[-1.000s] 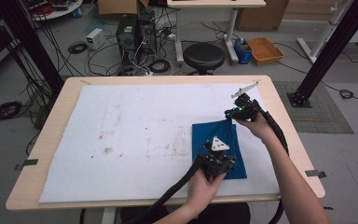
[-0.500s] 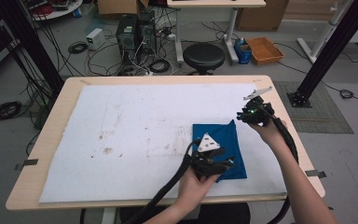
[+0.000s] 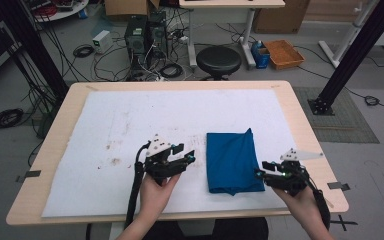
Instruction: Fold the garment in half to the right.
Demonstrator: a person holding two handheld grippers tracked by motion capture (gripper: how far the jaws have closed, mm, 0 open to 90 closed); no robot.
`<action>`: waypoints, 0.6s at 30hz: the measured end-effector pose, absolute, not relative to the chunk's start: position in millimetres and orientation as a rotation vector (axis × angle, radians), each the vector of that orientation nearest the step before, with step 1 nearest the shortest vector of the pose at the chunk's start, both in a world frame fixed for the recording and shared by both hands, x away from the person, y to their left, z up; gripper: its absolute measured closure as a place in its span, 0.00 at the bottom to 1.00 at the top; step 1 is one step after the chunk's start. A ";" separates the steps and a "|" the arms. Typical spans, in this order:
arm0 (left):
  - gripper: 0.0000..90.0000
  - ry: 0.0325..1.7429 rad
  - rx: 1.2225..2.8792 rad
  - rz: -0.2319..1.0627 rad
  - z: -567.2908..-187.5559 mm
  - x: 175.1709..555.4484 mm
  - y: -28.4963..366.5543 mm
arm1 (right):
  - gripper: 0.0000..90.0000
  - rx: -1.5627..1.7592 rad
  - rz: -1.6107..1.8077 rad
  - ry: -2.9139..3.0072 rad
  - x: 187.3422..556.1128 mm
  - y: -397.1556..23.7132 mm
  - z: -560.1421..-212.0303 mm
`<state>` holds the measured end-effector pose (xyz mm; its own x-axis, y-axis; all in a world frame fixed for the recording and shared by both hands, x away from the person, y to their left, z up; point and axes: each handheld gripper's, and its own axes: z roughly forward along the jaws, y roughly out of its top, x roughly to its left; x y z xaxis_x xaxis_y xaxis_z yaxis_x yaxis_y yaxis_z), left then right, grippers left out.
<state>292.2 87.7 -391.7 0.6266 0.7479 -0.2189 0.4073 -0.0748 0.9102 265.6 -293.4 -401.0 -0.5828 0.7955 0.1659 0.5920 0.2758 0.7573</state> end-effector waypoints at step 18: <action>0.57 0.984 1.695 0.351 -394.3 294.7 99.4 | 0.96 1.305 1.025 2.360 246.4 -315.3 -426.3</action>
<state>294.7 99.4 -394.3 0.6121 0.7535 -0.2401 0.4315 -0.0638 0.8999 246.4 -315.3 -426.3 -0.5649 0.8180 0.1084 0.6378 0.3495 0.6863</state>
